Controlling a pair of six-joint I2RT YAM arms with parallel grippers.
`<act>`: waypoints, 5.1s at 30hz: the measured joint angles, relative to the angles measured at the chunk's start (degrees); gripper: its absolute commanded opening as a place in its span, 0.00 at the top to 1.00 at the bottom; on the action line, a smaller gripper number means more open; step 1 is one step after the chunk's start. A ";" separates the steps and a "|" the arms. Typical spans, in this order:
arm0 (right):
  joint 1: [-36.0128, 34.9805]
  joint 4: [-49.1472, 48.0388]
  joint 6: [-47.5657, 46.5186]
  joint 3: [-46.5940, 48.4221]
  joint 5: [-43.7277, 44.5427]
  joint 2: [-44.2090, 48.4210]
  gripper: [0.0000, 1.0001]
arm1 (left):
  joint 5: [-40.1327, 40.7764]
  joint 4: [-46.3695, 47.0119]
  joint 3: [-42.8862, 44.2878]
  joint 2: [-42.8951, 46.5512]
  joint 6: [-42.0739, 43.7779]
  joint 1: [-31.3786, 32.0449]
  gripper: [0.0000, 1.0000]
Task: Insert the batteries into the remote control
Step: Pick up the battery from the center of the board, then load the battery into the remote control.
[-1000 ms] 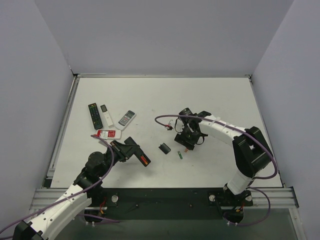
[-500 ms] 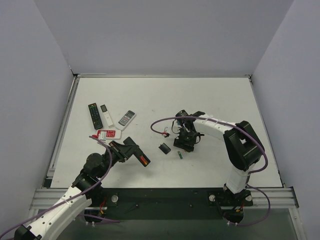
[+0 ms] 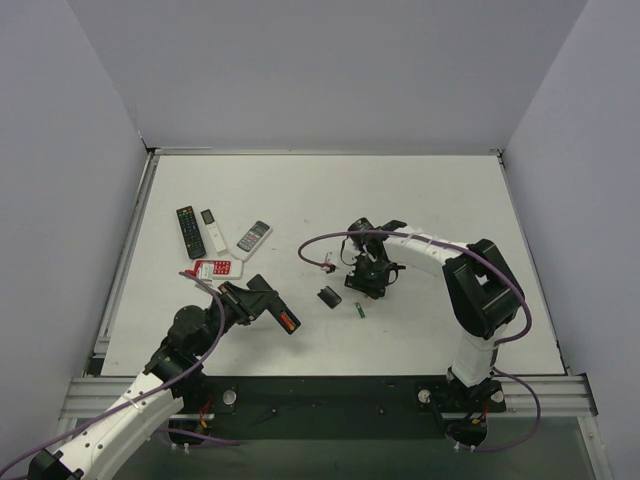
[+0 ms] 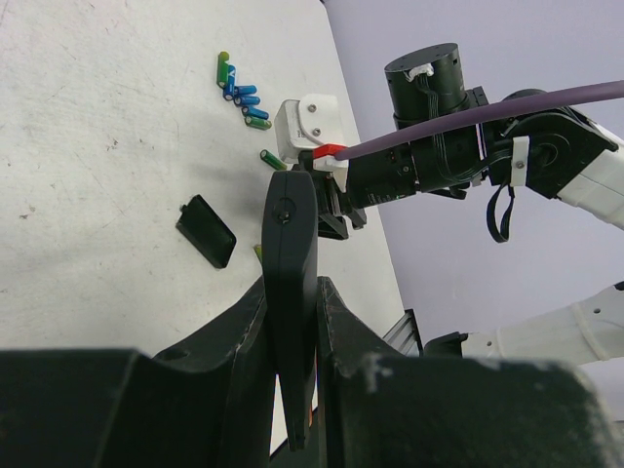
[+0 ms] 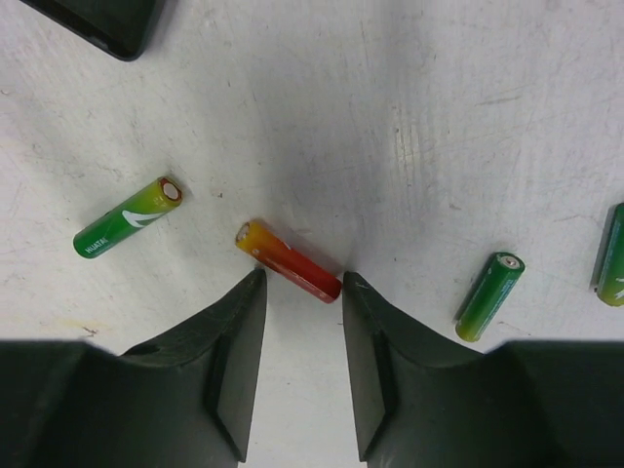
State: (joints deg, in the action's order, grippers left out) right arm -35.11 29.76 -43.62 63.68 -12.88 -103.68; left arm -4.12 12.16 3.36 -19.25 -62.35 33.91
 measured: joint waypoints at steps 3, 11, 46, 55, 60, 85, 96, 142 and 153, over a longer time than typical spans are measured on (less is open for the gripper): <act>-0.24 -0.02 0.13 0.35 -0.70 -0.22 0.75 | 0.00 0.00 0.00 0.00 0.00 0.00 1.00; -0.20 1.01 2.54 2.43 -3.30 -1.75 0.97 | 0.00 0.00 0.02 -0.11 -0.02 0.00 1.00; -8.17 0.07 39.08 3.45 -7.26 16.74 1.00 | 2.49 14.12 -1.01 -10.08 -5.64 0.00 1.00; -19.30 6.01 47.76 16.68 -7.02 16.39 1.00 | 2.89 19.80 -1.01 -11.69 -8.17 0.00 1.00; -21.42 9.38 50.29 21.46 -6.82 14.23 1.00 | 3.37 20.94 -1.03 -11.69 -9.01 0.00 1.00; -23.43 15.93 52.83 26.80 -7.61 6.62 1.00 | 3.48 25.42 -1.03 -14.21 -9.75 0.00 1.00; -23.43 16.68 53.53 27.85 -7.30 5.53 1.00 | 2.75 25.92 -1.07 -14.32 -10.08 0.00 1.00; -23.43 20.72 56.74 31.36 -7.76 2.75 0.81 | 1.99 29.18 -1.14 -15.67 -7.39 2.01 1.00; -23.37 20.83 56.89 31.63 -7.67 2.75 0.76 | 5.18 27.61 -1.62 -12.55 -10.38 2.03 1.00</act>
State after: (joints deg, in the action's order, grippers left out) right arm -58.48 50.59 13.28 95.31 -20.56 -100.92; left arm 1.06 39.77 1.74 -31.79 -72.73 35.94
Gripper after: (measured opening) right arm 0.230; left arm 0.259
